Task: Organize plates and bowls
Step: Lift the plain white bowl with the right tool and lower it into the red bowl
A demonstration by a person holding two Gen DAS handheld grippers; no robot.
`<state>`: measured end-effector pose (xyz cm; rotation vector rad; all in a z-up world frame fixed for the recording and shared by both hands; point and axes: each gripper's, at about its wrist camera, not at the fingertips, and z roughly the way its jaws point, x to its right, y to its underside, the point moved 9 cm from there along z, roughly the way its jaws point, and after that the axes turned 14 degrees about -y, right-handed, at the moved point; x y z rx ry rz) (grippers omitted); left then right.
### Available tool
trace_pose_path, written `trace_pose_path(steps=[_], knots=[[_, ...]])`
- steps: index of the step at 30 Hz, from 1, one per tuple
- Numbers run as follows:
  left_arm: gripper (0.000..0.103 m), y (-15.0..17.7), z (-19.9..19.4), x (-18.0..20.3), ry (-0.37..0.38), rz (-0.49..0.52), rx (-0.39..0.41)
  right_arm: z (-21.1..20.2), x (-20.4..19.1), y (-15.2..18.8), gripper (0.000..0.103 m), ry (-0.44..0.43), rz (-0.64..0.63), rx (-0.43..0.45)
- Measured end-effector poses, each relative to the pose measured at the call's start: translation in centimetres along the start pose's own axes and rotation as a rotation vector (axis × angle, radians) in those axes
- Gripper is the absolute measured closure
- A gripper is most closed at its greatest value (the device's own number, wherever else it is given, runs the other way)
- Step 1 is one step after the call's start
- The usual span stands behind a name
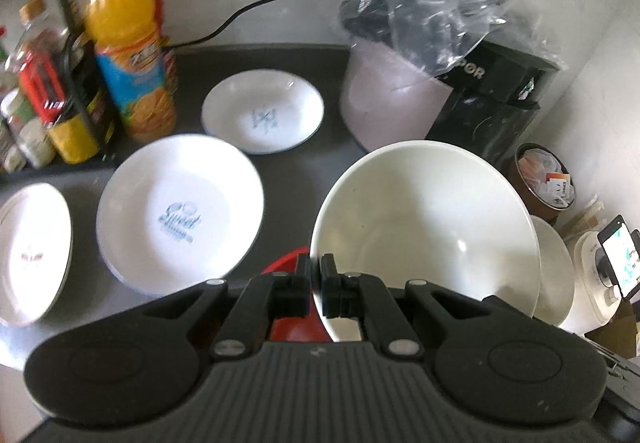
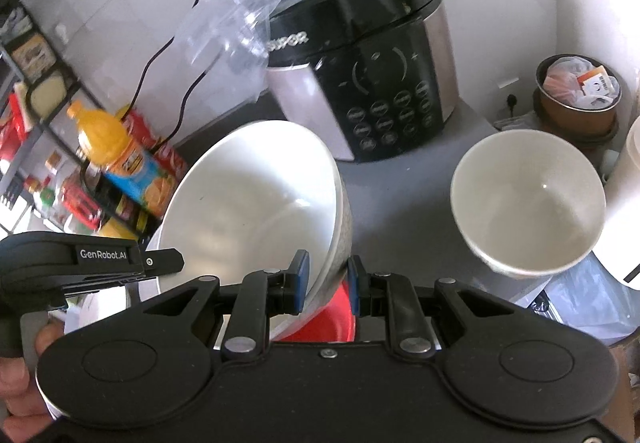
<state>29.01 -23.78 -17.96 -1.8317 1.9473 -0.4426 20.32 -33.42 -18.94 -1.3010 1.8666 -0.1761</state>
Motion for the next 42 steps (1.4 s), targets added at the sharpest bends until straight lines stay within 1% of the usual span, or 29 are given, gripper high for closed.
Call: trace_pose_path(steps=[7, 15, 20, 29, 33, 42], knots=[[0.099, 2.7, 0.0, -1.7, -0.014, -0.035, -0.031, 0.0, -0.5, 1.4, 0.083, -0.008, -0.024, -0.046], [0.099, 4.3, 0.7, -2.7, -0.025, -0.037, -0.066, 0.4, -1.0, 2.8, 0.083, -0.003, -0.032, -0.092], [0.099, 4.9, 1.3, -2.9, -0.032, -0.028, -0.085, 0.7, -0.9, 3.5, 0.082, 0.008, -0.027, -0.120], [0.099, 5.5, 2.8, -3.0, -0.021, -0.014, -0.119, 1.5, -0.9, 4.1, 0.082, 0.030, -0.051, -0.163], [0.099, 5.5, 3.1, -3.1, -0.022, -0.002, -0.128, 1.9, -0.8, 4.3, 0.081, 0.024, -0.032, -0.186], [0.099, 5.7, 4.1, -3.2, -0.028, 0.014, -0.156, 2.9, -0.7, 4.7, 0.081, 0.034, -0.037, -0.223]])
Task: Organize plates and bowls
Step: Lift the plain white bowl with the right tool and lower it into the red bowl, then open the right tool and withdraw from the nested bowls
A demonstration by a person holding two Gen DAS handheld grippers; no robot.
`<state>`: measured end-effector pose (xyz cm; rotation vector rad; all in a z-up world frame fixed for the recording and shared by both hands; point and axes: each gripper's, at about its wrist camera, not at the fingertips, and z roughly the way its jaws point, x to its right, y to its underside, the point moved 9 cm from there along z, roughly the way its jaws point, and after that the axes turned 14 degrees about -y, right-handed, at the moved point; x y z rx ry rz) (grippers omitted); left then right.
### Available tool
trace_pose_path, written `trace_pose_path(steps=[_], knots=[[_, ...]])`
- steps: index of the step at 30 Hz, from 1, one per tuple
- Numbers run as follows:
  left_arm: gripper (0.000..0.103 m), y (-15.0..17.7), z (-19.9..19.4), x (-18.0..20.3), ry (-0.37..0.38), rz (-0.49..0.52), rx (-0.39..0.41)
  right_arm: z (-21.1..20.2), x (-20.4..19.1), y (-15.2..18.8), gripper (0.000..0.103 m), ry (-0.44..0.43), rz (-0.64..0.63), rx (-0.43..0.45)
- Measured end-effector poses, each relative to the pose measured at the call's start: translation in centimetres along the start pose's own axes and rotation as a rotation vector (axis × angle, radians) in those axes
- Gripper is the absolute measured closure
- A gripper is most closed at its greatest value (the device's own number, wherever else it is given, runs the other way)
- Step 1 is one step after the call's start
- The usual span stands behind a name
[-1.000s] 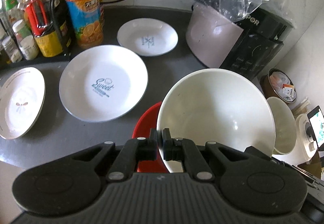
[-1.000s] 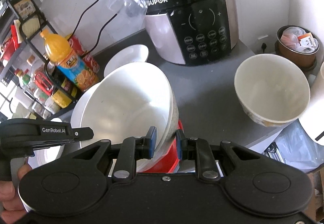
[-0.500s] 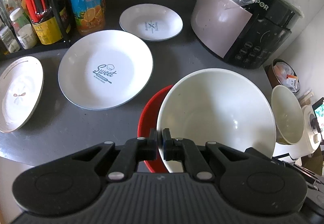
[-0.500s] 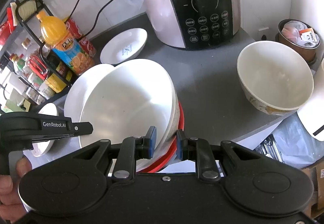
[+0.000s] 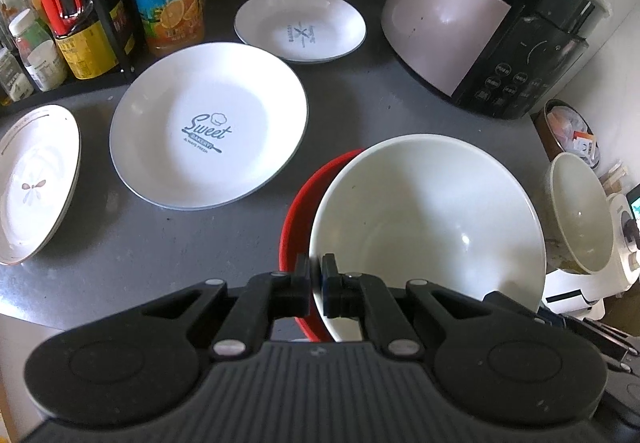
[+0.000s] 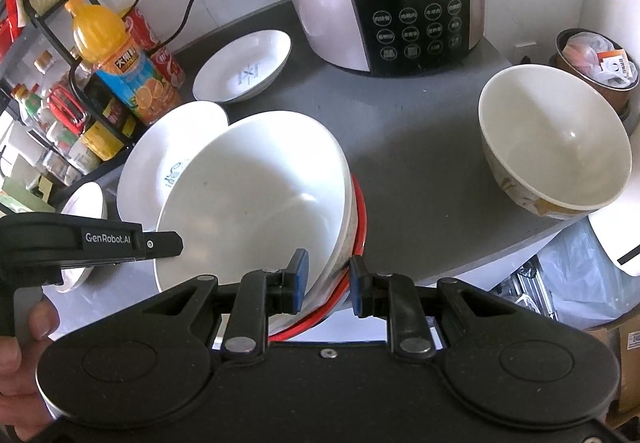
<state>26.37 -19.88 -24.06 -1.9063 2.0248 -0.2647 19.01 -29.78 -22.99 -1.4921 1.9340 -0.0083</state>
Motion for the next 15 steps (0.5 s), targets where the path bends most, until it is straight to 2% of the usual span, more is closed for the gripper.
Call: trace_pose_path(steps=[8, 15], knots=[[0.098, 0.1, 1.3, -0.2, -0.002, -0.003, -0.032, 0.7, 0.1, -0.4, 0.080, 0.000, -0.004, -0.016], [0.096, -0.2, 1.8, 0.0, -0.015, 0.005, -0.040, 1.0, -0.1, -0.5, 0.068, -0.021, -0.013, -0.029]])
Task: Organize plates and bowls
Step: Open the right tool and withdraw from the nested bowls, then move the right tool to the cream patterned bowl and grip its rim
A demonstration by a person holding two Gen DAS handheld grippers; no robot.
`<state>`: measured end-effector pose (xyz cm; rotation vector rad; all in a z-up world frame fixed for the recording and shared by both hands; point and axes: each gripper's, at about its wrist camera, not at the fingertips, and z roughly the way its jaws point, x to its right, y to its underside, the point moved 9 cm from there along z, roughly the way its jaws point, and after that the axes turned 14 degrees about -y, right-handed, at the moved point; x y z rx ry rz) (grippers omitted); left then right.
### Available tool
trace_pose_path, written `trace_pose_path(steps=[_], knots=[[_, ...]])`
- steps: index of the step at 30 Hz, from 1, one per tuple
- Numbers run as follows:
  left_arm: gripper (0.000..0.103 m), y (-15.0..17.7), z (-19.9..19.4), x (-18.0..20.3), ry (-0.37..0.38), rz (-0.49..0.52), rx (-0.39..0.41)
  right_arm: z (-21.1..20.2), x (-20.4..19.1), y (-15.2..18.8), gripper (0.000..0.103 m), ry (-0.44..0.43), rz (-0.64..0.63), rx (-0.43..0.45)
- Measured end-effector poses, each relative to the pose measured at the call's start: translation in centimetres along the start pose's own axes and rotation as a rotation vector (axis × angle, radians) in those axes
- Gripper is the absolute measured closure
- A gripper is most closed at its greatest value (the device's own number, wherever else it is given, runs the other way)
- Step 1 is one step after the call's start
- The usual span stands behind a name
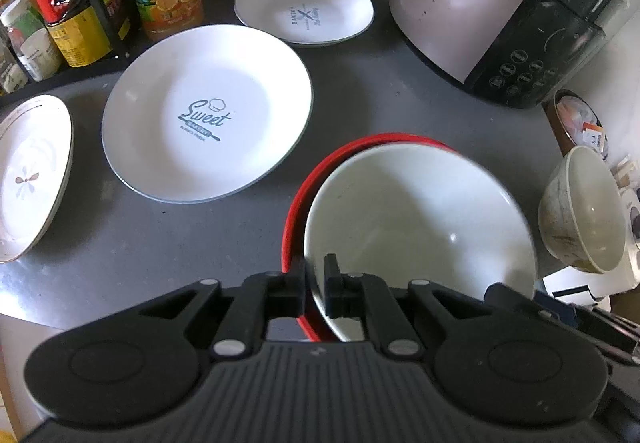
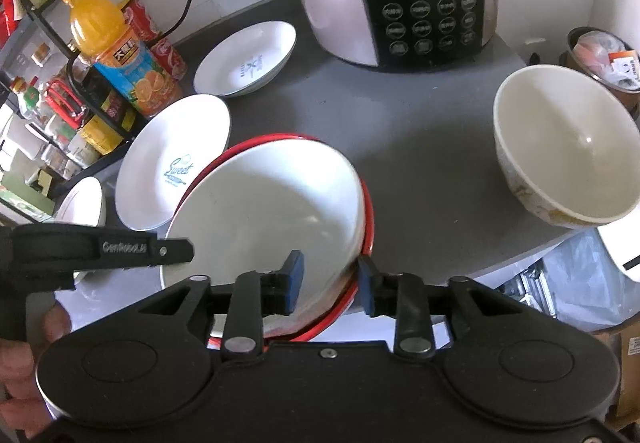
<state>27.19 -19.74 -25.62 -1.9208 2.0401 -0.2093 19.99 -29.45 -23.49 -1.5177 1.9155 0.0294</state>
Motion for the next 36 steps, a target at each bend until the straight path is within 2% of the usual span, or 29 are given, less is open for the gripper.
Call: trace_pose_path(steps=[7, 10, 12, 13, 14, 18, 20, 24, 27, 36], knots=[[0.095, -0.3, -0.4, 0.0, -0.025, 0.025, 0.009, -1.3, -0.1, -0.4, 0.068, -0.040, 0.010, 0.033], [0.089, -0.8, -1.3, 0.3, -0.052, 0.062, 0.052, -2.1, 0.0, -0.8, 0.067, -0.045, 0.002, 0.054], [0.084, -1.1, -2.0, 0.6, -0.035, 0.071, 0.078, -2.6, 0.3, -1.0, 0.064, -0.047, 0.011, 0.068], [0.082, -1.3, -2.4, 0.7, -0.032, 0.070, 0.083, -2.9, 0.5, -1.1, 0.058, -0.045, 0.017, 0.080], [0.077, -1.5, -2.7, 0.8, -0.035, 0.071, 0.089, -3.3, 0.8, -1.2, 0.052, -0.041, 0.023, 0.097], [0.058, -2.2, -3.8, 1.7, -0.058, 0.098, 0.135, -4.1, 2.2, -1.6, 0.048, -0.043, 0.062, 0.138], [0.051, -2.5, -4.2, 2.3, -0.063, 0.109, 0.139, -4.4, 3.0, -1.4, 0.040, -0.033, 0.073, 0.155], [0.039, -2.9, -4.8, 3.7, -0.079, 0.147, 0.163, -5.0, 5.0, -0.8, 0.040, -0.016, 0.132, 0.178], [0.035, -2.9, -5.1, 4.9, -0.072, 0.168, 0.170, -5.7, 6.4, -0.6, 0.040, -0.005, 0.163, 0.201], [0.034, -2.9, -5.7, 8.9, -0.042, 0.230, 0.182, -7.1, 9.8, -0.4, 0.039, 0.037, 0.254, 0.247]])
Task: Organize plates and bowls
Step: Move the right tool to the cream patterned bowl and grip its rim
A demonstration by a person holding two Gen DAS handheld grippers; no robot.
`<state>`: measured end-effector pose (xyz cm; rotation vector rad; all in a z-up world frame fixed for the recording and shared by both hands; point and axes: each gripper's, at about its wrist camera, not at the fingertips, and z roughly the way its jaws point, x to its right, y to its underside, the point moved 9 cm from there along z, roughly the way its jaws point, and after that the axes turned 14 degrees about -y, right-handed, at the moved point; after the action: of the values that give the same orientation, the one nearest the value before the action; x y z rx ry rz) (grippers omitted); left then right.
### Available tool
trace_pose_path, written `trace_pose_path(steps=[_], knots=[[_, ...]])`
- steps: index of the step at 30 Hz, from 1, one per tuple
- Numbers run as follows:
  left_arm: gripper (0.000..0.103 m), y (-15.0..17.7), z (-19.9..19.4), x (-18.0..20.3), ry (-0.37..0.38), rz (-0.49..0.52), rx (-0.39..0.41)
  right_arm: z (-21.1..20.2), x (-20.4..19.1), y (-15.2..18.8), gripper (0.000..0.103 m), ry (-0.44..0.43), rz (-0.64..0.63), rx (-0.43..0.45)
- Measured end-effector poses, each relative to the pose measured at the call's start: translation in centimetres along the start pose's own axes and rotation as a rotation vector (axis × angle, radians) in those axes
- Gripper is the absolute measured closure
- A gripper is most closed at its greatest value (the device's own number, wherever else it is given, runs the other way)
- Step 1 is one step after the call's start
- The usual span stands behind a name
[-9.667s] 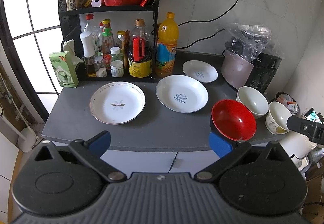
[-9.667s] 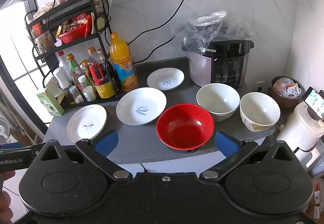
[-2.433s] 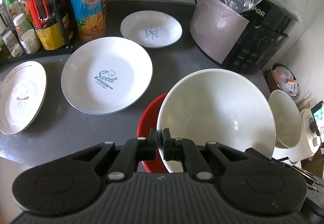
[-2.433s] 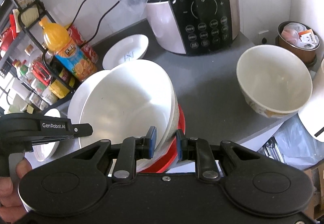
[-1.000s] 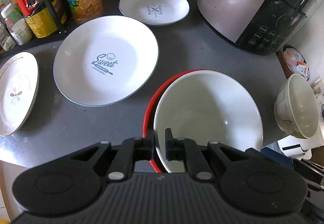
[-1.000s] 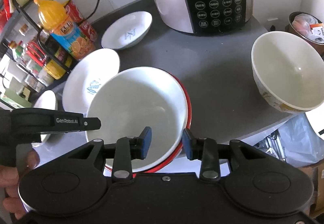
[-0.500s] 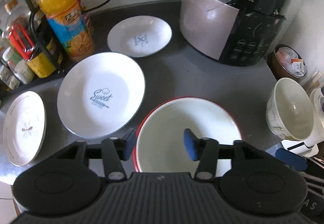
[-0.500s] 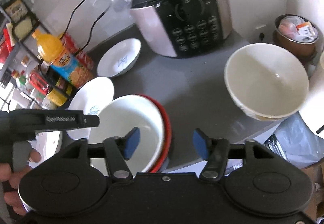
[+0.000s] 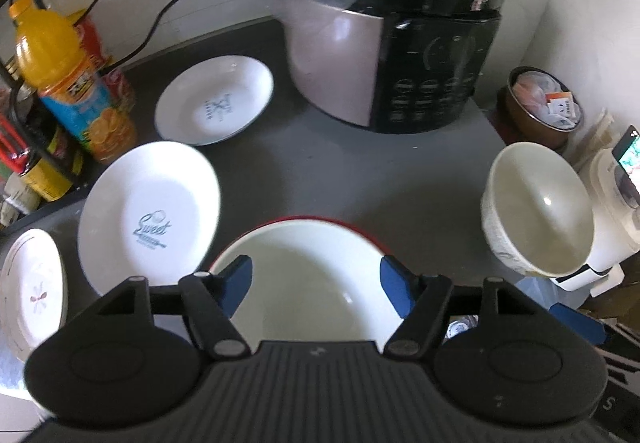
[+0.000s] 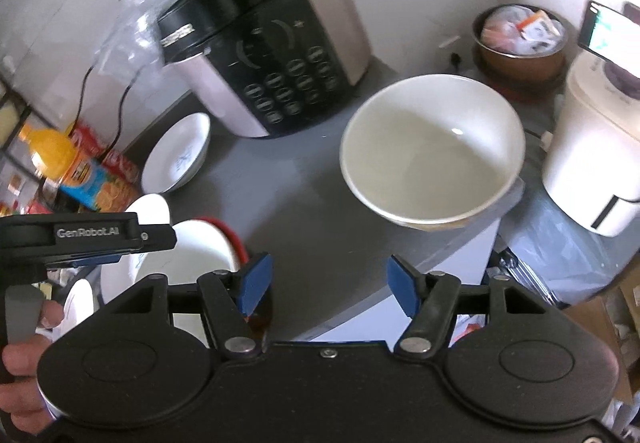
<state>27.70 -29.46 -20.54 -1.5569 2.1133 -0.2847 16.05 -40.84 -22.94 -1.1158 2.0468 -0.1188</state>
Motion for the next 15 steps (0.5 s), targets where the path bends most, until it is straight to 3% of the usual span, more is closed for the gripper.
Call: trace_pose_path(steps=[15], knots=[[0.034, -2.5, 0.4, 3.6, 0.050, 0.049, 0.023, 0.3, 4.4, -1.9, 0.040, 0.105, 0.109, 0.068]])
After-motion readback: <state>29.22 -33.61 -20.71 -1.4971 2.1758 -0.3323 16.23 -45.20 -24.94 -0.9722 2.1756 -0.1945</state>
